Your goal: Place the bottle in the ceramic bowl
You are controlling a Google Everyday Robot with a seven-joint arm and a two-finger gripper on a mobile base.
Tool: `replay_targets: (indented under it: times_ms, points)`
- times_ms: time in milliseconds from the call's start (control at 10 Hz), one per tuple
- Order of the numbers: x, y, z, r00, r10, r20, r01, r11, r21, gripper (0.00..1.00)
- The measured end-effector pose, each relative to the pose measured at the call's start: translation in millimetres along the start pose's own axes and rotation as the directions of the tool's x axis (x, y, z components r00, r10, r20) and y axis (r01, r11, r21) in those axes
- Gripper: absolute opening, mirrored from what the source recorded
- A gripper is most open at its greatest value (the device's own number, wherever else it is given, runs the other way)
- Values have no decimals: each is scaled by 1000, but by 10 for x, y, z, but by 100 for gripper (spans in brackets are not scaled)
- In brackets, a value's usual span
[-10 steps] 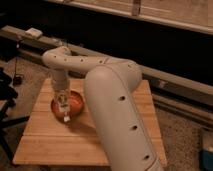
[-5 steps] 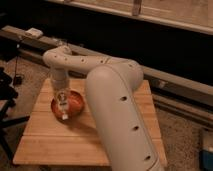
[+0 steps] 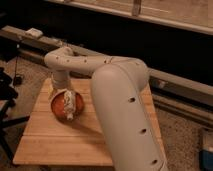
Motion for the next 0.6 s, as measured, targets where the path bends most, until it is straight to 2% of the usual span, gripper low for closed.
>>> replay_targets:
  times_ms: [600]
  points:
    - [1, 5, 0, 1000, 0, 0, 0, 1000, -1, 80]
